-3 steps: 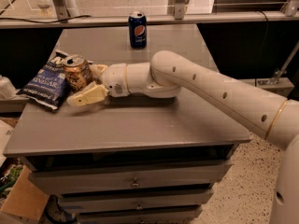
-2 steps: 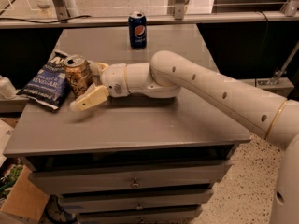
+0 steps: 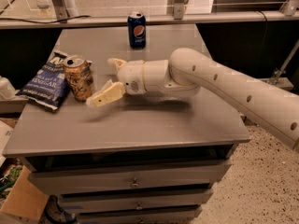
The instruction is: Move orange can near blue chip bag
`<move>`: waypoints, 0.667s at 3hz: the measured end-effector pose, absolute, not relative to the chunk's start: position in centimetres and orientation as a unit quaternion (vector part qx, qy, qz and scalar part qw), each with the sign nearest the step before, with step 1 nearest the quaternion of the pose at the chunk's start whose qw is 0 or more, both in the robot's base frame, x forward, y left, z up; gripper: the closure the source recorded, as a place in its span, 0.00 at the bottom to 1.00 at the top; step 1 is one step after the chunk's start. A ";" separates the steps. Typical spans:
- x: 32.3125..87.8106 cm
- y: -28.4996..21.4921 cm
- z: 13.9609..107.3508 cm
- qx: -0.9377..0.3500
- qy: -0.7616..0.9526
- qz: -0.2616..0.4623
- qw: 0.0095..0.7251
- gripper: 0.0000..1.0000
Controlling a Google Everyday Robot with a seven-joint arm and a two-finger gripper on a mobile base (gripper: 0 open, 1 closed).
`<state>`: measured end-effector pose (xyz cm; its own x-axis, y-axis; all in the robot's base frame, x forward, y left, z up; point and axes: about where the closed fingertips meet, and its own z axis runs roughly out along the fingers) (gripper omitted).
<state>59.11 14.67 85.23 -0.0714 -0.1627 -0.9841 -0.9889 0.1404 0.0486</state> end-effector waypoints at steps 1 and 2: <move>59.6 9.9 86.3 -0.482 0.604 0.402 0.491 0.00; 59.4 4.1 87.9 -0.468 0.615 0.363 0.521 0.00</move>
Offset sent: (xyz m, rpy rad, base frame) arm 0.0028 -0.2041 0.0478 -0.0601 -0.1483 -0.3146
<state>59.41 4.07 87.93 -0.0200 -0.1976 -0.9801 -0.9532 0.2995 -0.0409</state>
